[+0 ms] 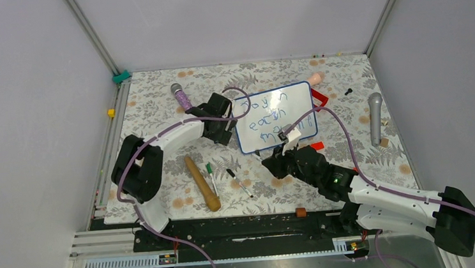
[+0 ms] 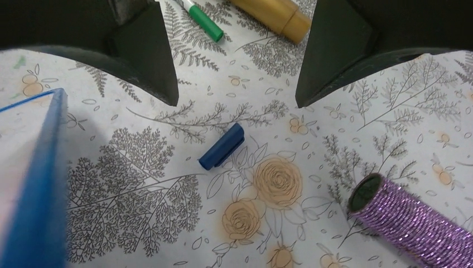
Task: Write a sentence on the whiteboard
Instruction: Pick up the pen cap from the whiteboard marker.
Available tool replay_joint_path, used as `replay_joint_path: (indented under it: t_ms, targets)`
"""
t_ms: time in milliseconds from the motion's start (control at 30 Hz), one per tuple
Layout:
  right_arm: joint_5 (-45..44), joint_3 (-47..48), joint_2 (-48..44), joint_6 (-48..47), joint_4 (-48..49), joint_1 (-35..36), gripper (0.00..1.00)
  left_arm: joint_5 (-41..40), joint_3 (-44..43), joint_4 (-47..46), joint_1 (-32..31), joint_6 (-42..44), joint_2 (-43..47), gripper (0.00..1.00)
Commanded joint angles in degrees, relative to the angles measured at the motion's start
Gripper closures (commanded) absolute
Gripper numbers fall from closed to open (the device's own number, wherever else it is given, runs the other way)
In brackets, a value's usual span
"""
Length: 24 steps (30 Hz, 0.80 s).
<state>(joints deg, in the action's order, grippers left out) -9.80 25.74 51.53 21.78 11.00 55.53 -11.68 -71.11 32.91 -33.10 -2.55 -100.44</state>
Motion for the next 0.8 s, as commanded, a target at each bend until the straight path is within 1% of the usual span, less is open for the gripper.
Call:
replay_joint_path:
  t_ms: [0,100,267,333,467,533,633,733,767]
  targets:
    - [0.05,0.81,-0.08,-1.08,1.16,0.46,1.00,2.33,-3.33,-2.37,0.16,2.19,-3.89,0.24]
    - [0.05,0.81,-0.05,-0.94,1.06,0.45,1.00,3.17,-4.52,-2.31,0.38,2.19,-6.66,0.29]
    - [-0.13,1.11,0.29,-0.90,0.85,0.46,1.00,3.92,-6.55,-0.63,1.39,2.15,-10.88,0.44]
    - [-0.16,1.19,0.38,-0.89,0.82,0.46,1.00,4.19,-4.94,-1.66,1.43,2.17,-9.85,0.45]
    - [-0.21,1.33,0.55,-0.76,0.99,0.46,1.00,5.09,2.04,-7.24,0.93,2.19,-3.27,0.44]
    - [-0.18,1.36,0.79,-0.63,1.04,0.45,1.00,4.57,4.45,-8.36,0.72,1.99,-1.42,0.46]
    - [0.06,1.64,1.03,-0.54,0.80,0.46,1.00,4.34,2.53,-5.45,0.34,2.05,-3.78,0.47]
    - [0.03,1.70,0.87,-0.43,0.45,0.46,1.00,2.45,0.42,-2.87,-0.98,2.19,-6.81,0.52]
    - [-0.12,1.60,0.68,-0.39,0.46,0.46,1.00,1.88,0.41,-2.77,-1.17,2.19,-7.01,0.52]
